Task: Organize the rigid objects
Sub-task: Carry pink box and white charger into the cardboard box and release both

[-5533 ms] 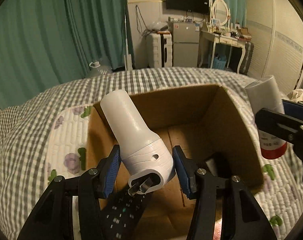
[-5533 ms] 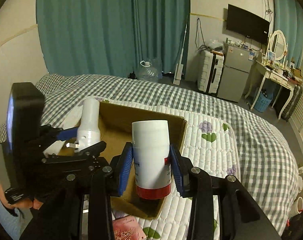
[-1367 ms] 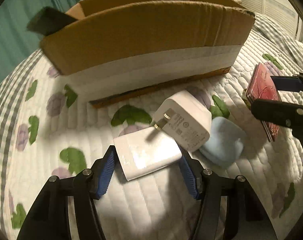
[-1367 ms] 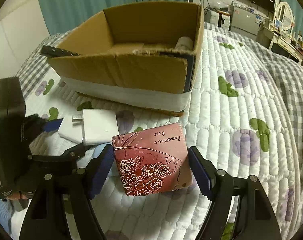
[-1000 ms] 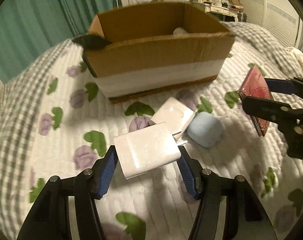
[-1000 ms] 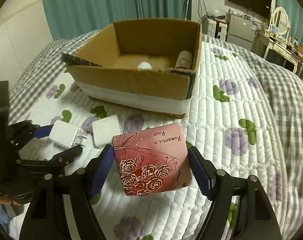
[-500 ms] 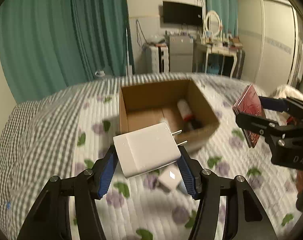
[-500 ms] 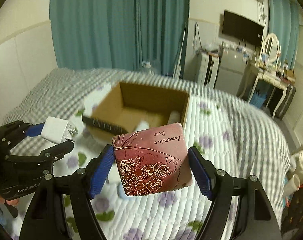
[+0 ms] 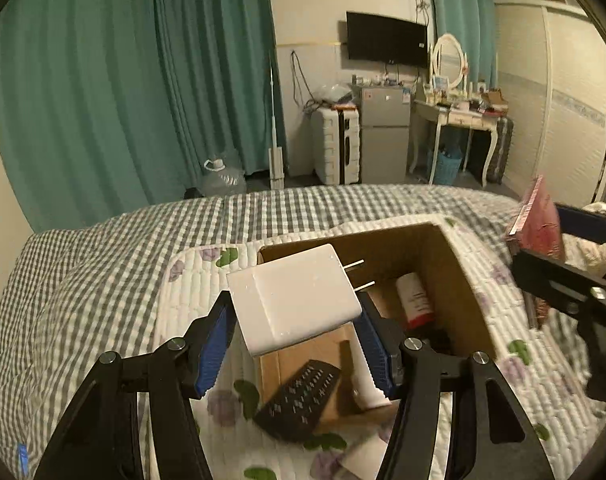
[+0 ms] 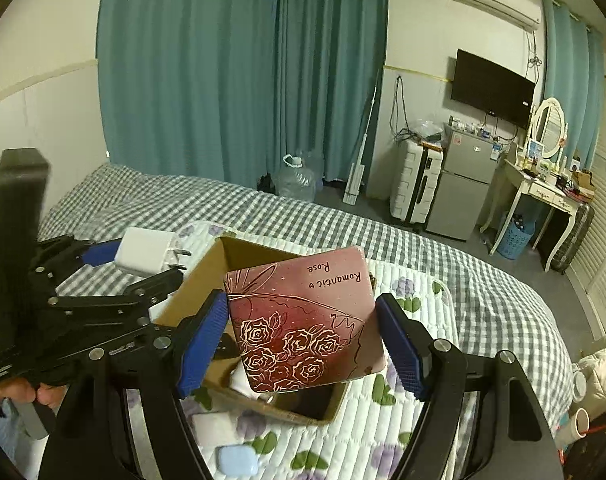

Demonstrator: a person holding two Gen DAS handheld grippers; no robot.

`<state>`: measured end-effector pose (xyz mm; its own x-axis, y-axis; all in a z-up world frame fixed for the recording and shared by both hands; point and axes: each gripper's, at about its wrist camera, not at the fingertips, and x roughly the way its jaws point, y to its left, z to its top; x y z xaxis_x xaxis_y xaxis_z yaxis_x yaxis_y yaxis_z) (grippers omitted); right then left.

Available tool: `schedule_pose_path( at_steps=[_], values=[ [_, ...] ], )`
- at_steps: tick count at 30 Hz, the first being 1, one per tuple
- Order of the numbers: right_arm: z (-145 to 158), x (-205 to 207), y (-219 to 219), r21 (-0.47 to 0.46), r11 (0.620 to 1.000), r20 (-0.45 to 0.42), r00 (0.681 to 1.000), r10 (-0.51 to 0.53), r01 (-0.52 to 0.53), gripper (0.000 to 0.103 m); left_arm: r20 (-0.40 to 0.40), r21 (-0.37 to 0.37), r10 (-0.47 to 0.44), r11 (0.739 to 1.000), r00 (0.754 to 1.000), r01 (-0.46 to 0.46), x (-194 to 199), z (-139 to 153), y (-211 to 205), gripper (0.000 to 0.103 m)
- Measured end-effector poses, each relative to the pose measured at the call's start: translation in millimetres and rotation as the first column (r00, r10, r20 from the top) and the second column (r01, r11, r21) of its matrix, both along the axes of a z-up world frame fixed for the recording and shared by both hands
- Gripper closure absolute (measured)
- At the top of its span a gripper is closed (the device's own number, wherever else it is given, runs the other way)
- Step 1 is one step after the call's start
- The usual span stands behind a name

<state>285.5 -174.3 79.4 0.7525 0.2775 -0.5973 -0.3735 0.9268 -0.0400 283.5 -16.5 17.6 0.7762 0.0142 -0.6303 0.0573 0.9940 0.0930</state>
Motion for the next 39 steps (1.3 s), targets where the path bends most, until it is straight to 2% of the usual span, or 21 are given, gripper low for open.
schedule_pose_path(
  at_steps=[6,9,14,18,19,21,30,39],
  values=[
    [-35.4,27.1,-2.9,0.003,1.0,-0.043,0.999,0.001,-0.001,0.028,-0.051,0.032,0.013,0.999,0.999,-0.012,34.9,-45.8,-6.2,0.042],
    [-52.4,36.1,-6.6,0.003,1.0,-0.068,0.998,0.001,-0.001,0.028,-0.062,0.052,0.014,0.999,0.998,-0.011,42.1,-60.2,-9.6,0.042],
    [-72.5,45.3,-15.7,0.013,1.0,-0.091,0.996,-0.001,0.002,0.028,-0.094,0.045,0.012,0.999,0.995,-0.008,50.1,-77.7,-12.1,0.042],
    [-75.8,47.0,-18.0,0.014,1.0,-0.099,0.995,0.001,0.0,0.028,-0.069,0.031,-0.003,1.0,0.998,0.005,45.8,-71.5,-13.9,0.037],
    [-75.3,47.1,-18.2,0.014,1.0,-0.097,0.995,0.001,0.001,0.028,-0.059,0.034,-0.004,0.999,0.998,0.006,43.9,-68.7,-14.6,0.027],
    [-74.8,46.8,-18.2,0.017,1.0,-0.095,0.996,-0.003,0.004,0.028,-0.03,0.049,0.004,0.999,1.0,-0.003,37.5,-60.2,-15.4,0.016],
    [-69.3,48.6,-7.8,0.021,1.0,-0.098,0.995,-0.013,0.015,0.028,0.005,-0.002,0.054,0.999,0.999,-0.054,18.3,-25.3,13.6,0.016],
    [-104.4,96.1,29.4,0.01,0.999,-0.196,0.98,-0.036,0.039,0.028,0.027,0.008,0.086,0.996,0.996,-0.087,16.5,-20.0,37.2,0.016]
  ],
)
